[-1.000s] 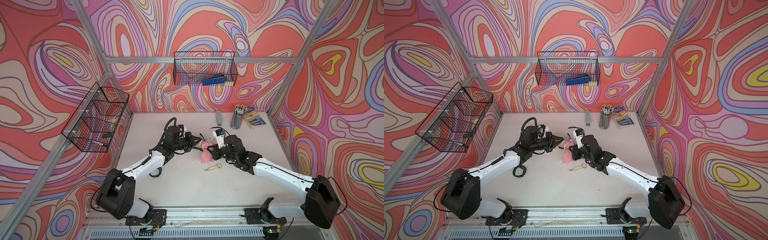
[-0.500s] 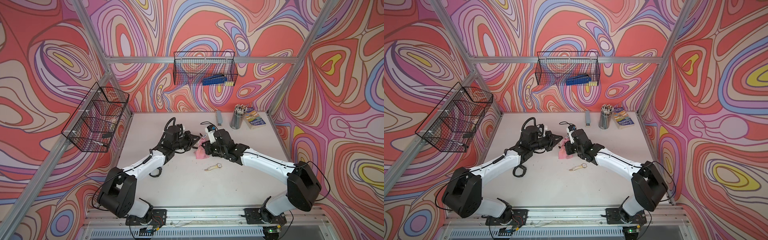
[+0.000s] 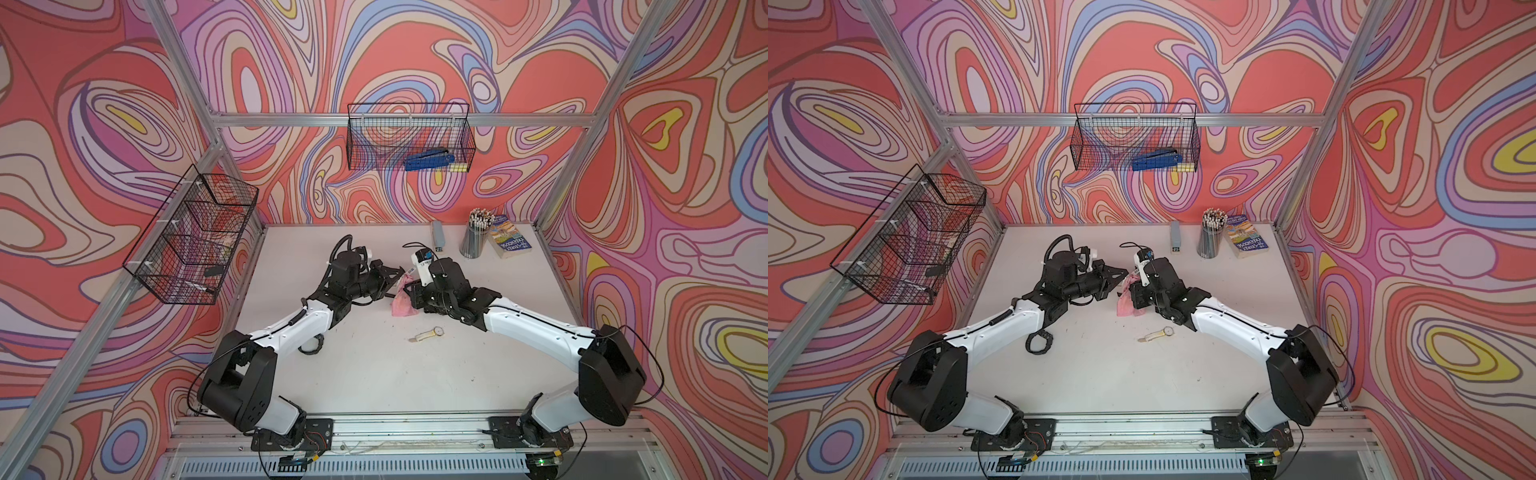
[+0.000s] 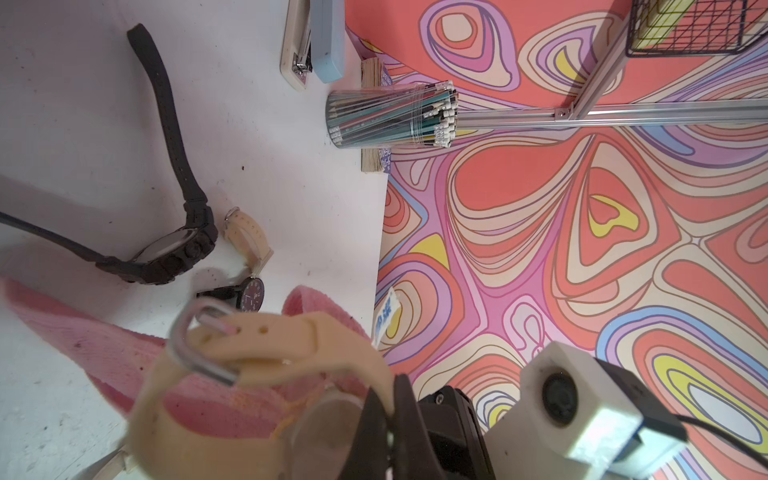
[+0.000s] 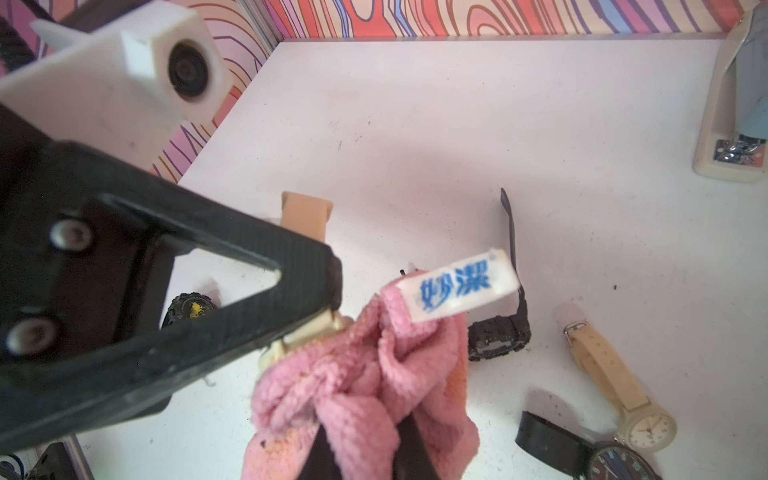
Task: Wipe the watch dial
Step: Wipe the dirt from the watch dial.
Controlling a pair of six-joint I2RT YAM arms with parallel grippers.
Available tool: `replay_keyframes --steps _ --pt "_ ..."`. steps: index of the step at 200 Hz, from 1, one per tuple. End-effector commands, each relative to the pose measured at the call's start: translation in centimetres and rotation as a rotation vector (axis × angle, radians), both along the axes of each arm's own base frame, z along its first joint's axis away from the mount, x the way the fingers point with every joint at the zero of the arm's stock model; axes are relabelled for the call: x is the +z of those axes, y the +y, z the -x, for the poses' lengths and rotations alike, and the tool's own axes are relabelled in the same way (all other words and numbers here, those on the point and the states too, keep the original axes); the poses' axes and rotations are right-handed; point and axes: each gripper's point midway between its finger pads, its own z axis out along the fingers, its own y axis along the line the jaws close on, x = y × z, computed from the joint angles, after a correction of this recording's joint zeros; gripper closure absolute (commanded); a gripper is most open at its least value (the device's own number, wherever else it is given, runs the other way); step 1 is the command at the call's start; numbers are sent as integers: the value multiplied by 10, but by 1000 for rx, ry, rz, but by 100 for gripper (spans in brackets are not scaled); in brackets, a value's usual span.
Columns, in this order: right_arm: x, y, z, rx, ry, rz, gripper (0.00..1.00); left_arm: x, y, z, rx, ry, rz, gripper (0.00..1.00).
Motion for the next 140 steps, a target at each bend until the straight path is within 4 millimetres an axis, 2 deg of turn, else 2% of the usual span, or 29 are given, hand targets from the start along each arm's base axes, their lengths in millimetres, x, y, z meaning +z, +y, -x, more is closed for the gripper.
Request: replay_keyframes --steps 1,35,91,119,140 --pt "55 27 -1 76 -128 -184 100 -12 -22 19 -89 45 25 100" --pt "57 30 -6 57 -149 -236 100 -17 -29 21 -96 58 41 100" --pt "58 20 -24 -23 -170 -222 100 -21 -30 25 -93 75 64 100" --pt "68 37 -21 46 -160 -287 100 -23 -30 25 -93 76 58 100" --pt "78 47 -11 86 -175 -313 100 -27 -30 26 -92 82 50 100"
